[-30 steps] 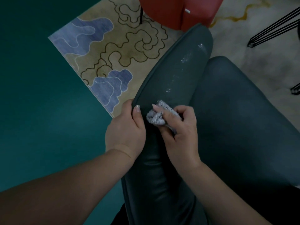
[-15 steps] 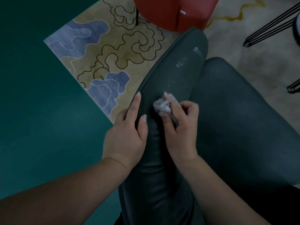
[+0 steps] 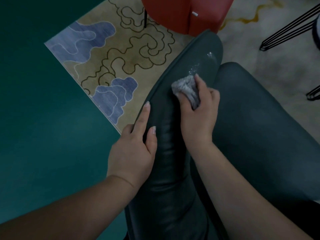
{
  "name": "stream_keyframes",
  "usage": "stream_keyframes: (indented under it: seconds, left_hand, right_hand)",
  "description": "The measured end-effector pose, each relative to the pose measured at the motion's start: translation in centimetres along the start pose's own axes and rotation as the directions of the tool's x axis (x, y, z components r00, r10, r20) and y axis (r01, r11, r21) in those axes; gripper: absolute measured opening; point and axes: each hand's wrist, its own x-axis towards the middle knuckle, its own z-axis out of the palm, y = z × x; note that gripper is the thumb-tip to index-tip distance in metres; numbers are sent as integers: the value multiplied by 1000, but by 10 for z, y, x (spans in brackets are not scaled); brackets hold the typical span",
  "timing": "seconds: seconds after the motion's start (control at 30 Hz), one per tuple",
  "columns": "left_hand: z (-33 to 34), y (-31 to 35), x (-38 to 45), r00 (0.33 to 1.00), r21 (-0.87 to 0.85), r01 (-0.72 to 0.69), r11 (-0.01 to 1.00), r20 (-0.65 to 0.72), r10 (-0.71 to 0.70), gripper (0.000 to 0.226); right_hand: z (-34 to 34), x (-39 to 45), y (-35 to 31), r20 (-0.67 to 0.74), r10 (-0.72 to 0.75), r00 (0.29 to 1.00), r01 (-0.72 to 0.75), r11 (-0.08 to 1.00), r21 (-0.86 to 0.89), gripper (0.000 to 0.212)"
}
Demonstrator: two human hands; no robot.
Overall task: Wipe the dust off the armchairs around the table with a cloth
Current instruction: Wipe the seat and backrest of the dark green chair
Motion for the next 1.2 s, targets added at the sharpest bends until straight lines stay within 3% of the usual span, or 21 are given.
stream_keyframes:
  seconds: [0.1,0.27,0.47,0.67,0.8,0.97,1.2]
  left_hand:
    - [0,0,-1,1000,-10,-2,1000,-2,2,56]
    - [0,-2,0,1000,-4,3,1000,-9,-3,54]
    - [1,-1,-1,1000,-27,13,1000,-18,-14,56]
    - [0,-1,-1,1000,-39,-3,999,-9,3,58]
    - [-1,-1,-1,1000,-45,5,999,-18,-6,59]
    - [0,1,-1,1000,-46,12,999,-20,-13,60]
    - [-1,1,-1,1000,-50,10,999,-21,-11,60]
  right_hand:
    - [0,-6,-3,49,-36,998,36,999,-6,54]
    - [-14,-36,4,217,-272,938,287,957,-45,48]
    - [4,10,-7,47,-85,995,83,996,44,44]
    - [-14,-41,8,182,-308,934,315,949,-12,47]
    - [-6,-16,4,173,-240,955,246,969,-16,45]
    - [3,4,-1,51,-118,992,115,992,46,45]
    - [-15,-35,17,135,-205,969,206,979,8,46]
